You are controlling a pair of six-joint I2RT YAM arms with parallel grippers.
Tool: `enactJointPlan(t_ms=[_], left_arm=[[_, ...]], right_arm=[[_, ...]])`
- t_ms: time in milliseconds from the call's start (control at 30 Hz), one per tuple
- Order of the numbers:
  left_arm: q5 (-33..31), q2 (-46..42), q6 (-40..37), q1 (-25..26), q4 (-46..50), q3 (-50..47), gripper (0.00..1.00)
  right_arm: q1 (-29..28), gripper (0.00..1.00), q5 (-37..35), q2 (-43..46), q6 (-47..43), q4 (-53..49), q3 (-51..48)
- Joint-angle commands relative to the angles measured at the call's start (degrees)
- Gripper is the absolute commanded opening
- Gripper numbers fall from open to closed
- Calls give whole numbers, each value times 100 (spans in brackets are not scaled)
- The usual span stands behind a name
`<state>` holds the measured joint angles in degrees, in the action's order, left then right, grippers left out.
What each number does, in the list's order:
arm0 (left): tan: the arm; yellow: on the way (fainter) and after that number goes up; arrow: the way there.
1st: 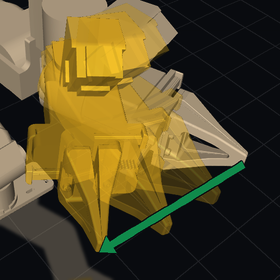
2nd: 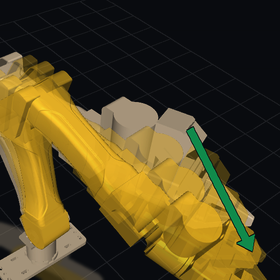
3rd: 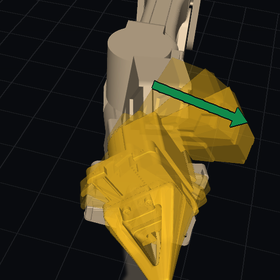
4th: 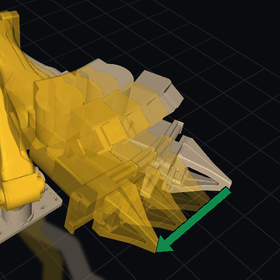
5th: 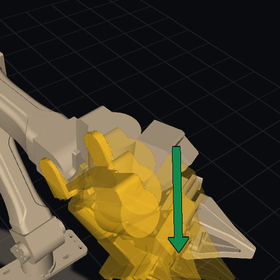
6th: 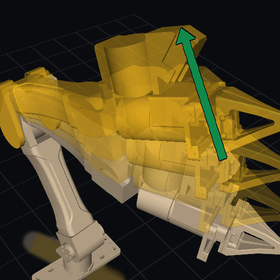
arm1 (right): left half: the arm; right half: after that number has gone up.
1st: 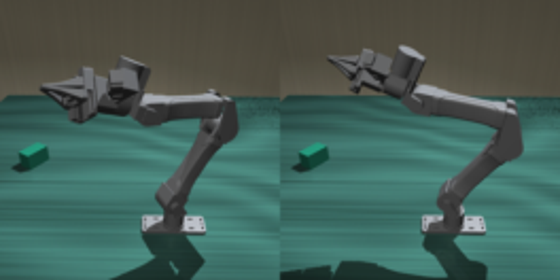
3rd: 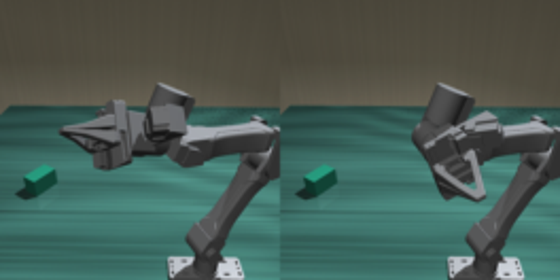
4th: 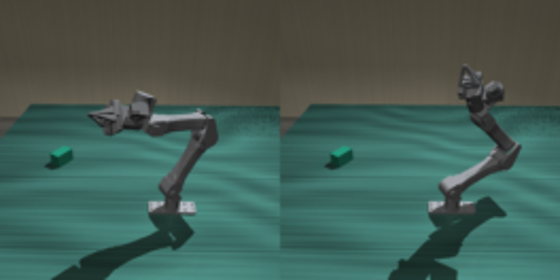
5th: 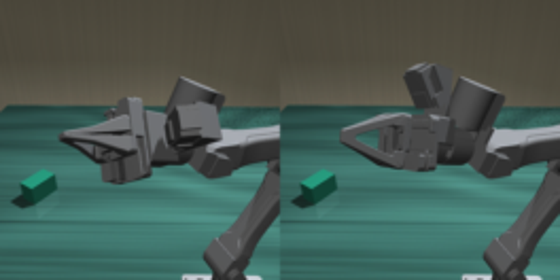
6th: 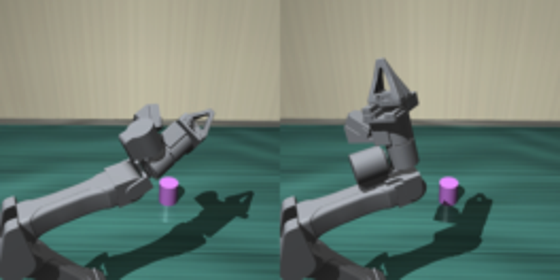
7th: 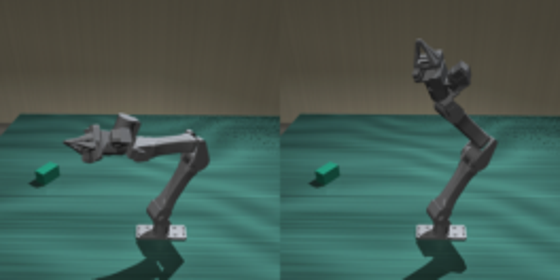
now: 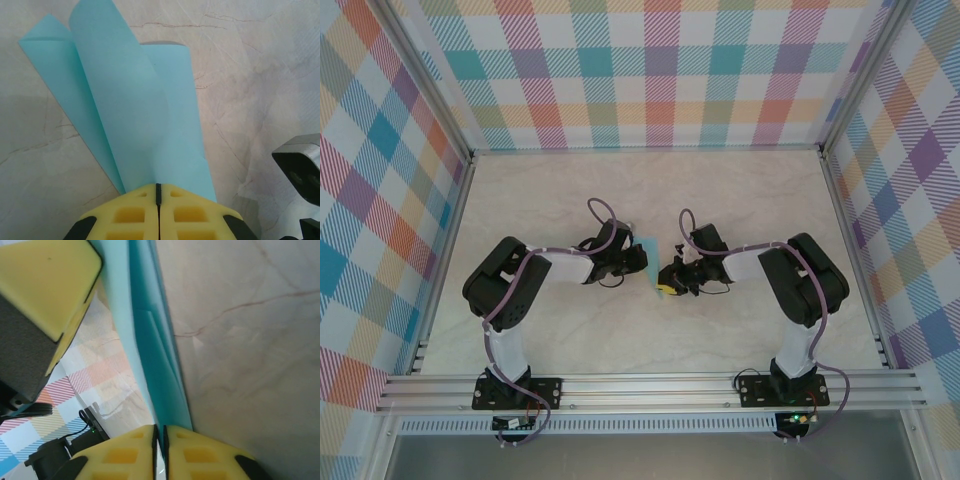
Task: Fold a paper plane with a square sheet of paper (pick it up from the middle)
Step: Fold the wing for the fifth time at the center of the table.
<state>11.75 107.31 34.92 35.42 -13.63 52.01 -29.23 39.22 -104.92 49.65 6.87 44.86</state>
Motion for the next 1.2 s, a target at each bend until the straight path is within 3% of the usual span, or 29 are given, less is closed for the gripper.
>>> enactJointPlan(t_ms=[0, 433, 767, 1167], left_arm=[[-259, 232, -12, 70, 481, 4, 6], [-265, 15, -74, 70, 678, 193, 7], [602, -565, 205, 79, -512, -301, 24], [725, -418, 226, 287, -834, -517, 20]], right_arm=[[-12, 6, -187, 14, -162, -581, 8], [222, 0, -55, -96, 565, 294, -512], [414, 0, 472, -338, 1161, 1079, -675], [496, 0, 449, -459, 1246, 903, -640]])
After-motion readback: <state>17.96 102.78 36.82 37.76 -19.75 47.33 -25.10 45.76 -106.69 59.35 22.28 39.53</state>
